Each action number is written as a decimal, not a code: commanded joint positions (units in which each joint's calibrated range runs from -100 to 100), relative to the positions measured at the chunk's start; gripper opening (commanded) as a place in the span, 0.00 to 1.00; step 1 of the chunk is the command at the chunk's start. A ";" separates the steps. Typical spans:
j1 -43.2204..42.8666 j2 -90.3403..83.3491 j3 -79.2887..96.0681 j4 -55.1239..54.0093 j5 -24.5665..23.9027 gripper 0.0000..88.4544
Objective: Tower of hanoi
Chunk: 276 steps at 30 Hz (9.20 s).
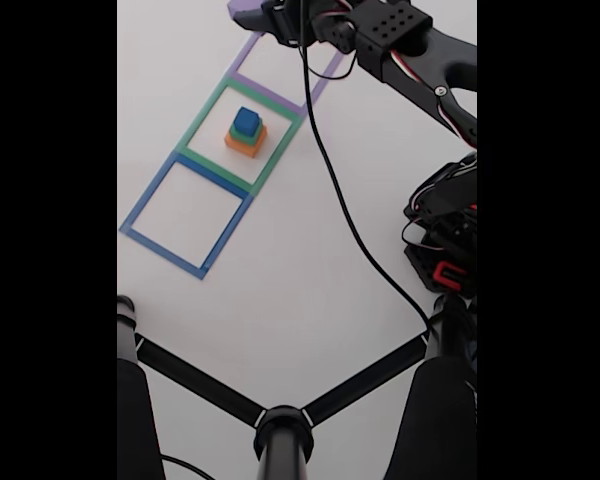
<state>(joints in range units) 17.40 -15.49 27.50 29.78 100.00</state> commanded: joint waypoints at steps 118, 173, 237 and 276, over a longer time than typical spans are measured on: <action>-39.17 27.75 32.33 -76.11 0.00 0.41; -14.54 -39.64 10.71 29.51 0.00 0.35; -19.34 -1.26 54.32 -67.13 0.00 0.20; -21.70 -22.09 33.42 -22.37 0.00 0.05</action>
<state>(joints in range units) -3.32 -29.42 73.11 -13.08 100.00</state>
